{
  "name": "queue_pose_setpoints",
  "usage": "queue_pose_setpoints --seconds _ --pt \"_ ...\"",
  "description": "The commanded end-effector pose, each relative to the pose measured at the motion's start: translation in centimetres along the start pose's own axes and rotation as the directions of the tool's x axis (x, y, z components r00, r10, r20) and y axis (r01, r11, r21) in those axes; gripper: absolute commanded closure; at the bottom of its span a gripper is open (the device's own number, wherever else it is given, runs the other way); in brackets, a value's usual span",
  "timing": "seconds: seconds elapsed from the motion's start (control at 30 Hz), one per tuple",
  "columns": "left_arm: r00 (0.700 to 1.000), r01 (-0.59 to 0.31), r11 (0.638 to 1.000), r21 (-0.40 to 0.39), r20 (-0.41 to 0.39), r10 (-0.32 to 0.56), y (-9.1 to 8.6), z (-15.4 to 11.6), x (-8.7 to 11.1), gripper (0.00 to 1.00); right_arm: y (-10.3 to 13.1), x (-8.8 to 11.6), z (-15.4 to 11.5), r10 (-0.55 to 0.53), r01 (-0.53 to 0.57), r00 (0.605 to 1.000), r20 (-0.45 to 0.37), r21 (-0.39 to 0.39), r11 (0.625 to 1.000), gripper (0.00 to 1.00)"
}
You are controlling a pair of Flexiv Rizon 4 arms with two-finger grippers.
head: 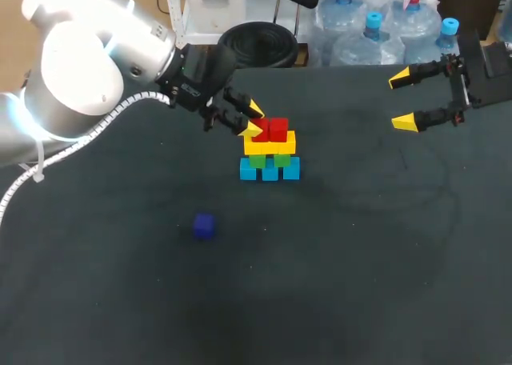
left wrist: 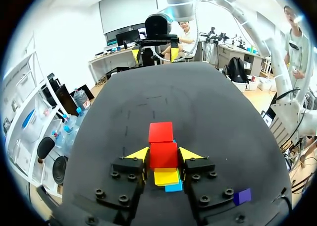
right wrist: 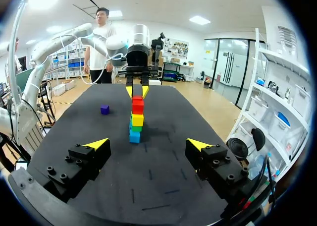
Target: Place the blue cubes, place green cubes on the blue cubes, place the yellow cubes on the green cubes, then place the red cubes on the yellow cubes, and place purple cube on the red cubes.
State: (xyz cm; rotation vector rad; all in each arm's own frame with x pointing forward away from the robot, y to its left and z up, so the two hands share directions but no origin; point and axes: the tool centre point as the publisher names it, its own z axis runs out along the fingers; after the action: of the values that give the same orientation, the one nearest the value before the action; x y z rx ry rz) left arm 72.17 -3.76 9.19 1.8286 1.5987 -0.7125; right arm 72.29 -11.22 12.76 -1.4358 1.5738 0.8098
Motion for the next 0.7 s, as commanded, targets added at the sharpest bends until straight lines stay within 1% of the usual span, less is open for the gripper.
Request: queue_pose_setpoints --seconds 0.03,0.13,0.5,0.7 --pt "1.000 0.001 1.000 0.006 -0.006 -0.001 0.23 0.02 -0.05 0.71 -0.04 0.04 0.06 -0.001 0.001 1.000 0.001 0.000 1.000 0.00" --pt "1.000 0.001 1.000 0.006 -0.007 -0.001 0.22 0.02 -0.04 0.69 -0.04 0.04 0.06 -0.001 0.001 1.000 0.001 0.000 1.000 0.00" --pt "1.000 0.000 1.000 0.008 -0.008 0.000 0.25 0.10 -0.10 0.69 -0.04 0.04 0.06 -0.001 0.001 1.000 0.001 0.000 1.000 0.00" --pt "1.000 -0.002 1.000 0.009 -0.008 0.002 0.29 0.13 -0.16 0.64 -0.04 0.04 0.06 -0.001 0.001 1.000 0.001 0.000 1.000 0.00"
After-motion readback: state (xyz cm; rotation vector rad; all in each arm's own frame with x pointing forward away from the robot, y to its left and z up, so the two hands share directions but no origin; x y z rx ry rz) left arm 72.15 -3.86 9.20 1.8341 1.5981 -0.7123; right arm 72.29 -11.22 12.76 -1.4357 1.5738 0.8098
